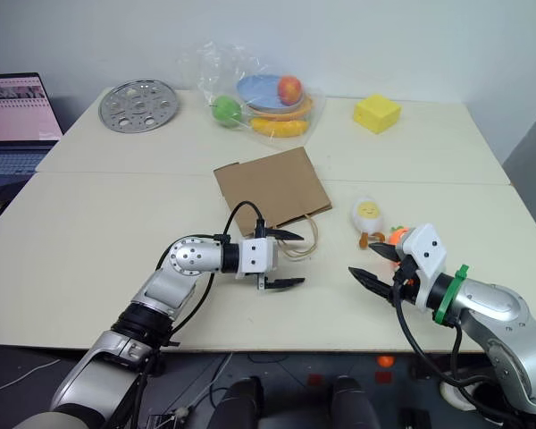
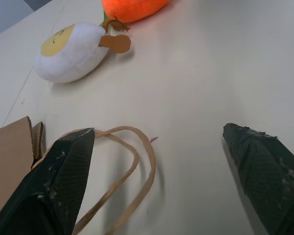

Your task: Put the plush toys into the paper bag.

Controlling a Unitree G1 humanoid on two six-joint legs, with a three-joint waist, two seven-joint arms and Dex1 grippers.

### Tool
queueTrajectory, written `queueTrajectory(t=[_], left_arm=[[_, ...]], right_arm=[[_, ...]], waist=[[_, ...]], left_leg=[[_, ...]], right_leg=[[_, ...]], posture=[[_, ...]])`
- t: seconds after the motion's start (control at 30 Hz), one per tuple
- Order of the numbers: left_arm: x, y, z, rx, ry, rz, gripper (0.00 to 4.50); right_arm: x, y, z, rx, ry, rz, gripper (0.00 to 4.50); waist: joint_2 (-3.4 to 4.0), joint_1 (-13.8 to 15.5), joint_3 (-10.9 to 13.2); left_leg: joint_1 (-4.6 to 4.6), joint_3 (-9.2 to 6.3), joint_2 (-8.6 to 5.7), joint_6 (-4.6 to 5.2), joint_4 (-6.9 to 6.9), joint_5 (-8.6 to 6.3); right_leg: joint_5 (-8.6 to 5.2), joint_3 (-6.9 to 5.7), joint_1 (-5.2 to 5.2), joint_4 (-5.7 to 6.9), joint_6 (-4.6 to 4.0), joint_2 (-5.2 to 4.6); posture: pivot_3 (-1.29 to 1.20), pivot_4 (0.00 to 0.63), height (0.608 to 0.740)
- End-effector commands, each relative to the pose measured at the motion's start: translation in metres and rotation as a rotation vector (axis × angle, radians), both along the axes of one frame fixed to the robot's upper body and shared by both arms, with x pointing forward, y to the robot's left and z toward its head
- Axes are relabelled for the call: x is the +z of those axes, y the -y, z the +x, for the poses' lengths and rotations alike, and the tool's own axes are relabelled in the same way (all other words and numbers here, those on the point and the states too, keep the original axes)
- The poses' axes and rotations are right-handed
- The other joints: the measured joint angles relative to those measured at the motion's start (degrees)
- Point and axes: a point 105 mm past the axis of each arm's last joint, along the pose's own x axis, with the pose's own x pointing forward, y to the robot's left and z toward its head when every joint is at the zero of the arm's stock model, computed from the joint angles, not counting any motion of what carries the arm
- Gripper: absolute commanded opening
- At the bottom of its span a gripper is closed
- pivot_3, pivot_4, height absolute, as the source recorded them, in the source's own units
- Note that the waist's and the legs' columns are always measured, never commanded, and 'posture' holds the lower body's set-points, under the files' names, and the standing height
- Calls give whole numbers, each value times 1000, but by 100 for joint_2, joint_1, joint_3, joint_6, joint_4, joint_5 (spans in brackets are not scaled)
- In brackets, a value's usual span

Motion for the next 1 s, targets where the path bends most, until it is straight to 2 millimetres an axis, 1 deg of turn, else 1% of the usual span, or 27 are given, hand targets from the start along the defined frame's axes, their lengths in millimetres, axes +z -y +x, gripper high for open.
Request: queueTrajectory(t=[0.03, 0.23, 0.43, 0.5, 0.57, 0.6, 0.63, 0.7, 0.73, 0.8, 0.93, 1.0], left_arm=[[7, 6, 5, -3, 42, 0, 3841], [7, 10, 6, -22, 61, 0, 1940], [15, 11, 11, -8, 67, -22, 35], [20, 10, 14, 6, 55, -47, 35], [34, 9, 20, 36, 0, -117, 35], [44, 9, 20, 42, -57, -171, 35], [57, 8, 19, 42, -152, -245, 35], [75, 6, 12, 12, -318, -336, 35], [84, 3, 8, -11, -387, -352, 35], [99, -5, 6, -16, -488, -385, 35], [116, -11, 7, -3, -571, -441, 35], [126, -19, 12, 14, -599, -486, 35]], right_arm=[[14, -1, 0, -1, 69, 1, 3047], [17, -1, 1, -12, 74, 13, 3047], [16, 0, 0, -20, 77, 10, 3047], [16, 0, 1, -24, 78, 12, 3047], [16, 1, 2, -27, 79, 13, 3047], [16, 1, 2, -27, 79, 14, 3047], [16, 0, 2, -26, 80, 14, 3047], [16, 0, 2, -26, 79, 16, 3047], [16, 0, 2, -26, 81, 17, 3047], [16, -2, 3, -22, 83, 23, 3047], [16, -4, 4, -16, 83, 26, 3047], [15, -8, 5, -4, 80, 31, 3047]], waist=[[0, 1, 0], [0, 2, 0], [0, 1, 0], [0, 2, 0], [0, 1, 0], [0, -1, 0], [0, -4, 0], [-1, -16, 1], [-1, -24, 1], [0, -41, 1], [0, -73, 0], [0, -76, 0]], left_leg=[[0, 0, 0, 0, 0, 0], [0, 0, 0, 0, 0, 0], [-1, -1, 0, 0, 0, 0], [0, -1, -1, 0, 0, 0], [0, -1, 0, 0, 0, 0], [0, -1, 0, 0, 0, 0], [-1, -2, 0, 0, 0, 0], [-2, -2, 0, 0, 0, 0], [-2, -3, 0, 0, 0, 0], [-1, -5, 0, 0, 0, 0], [0, -9, 0, 0, -1, 0], [0, -10, 0, 0, -1, 0]], right_leg=[[0, 0, 0, 0, 0, 0], [1, 0, 0, 0, 1, 0], [7, -1, 0, 0, 13, 0], [7, 0, 1, 0, 13, 0], [8, -1, 1, 0, 14, 0], [8, -1, 0, 1, 14, 0], [8, -2, 0, 2, 14, 0], [8, -3, -1, 4, 14, 1], [8, -3, -1, 4, 14, 1], [7, -6, -1, 6, 14, 1], [7, -8, 0, 8, 14, 3], [7, -8, 0, 8, 14, 3]], posture=[[0, 150, 740], [0, 150, 740], [0, 150, 740], [0, 150, 740], [0, 150, 740], [0, 150, 740], [0, 150, 740], [0, 150, 740], [0, 150, 740], [0, 150, 740], [0, 150, 740], [0, 150, 740]])
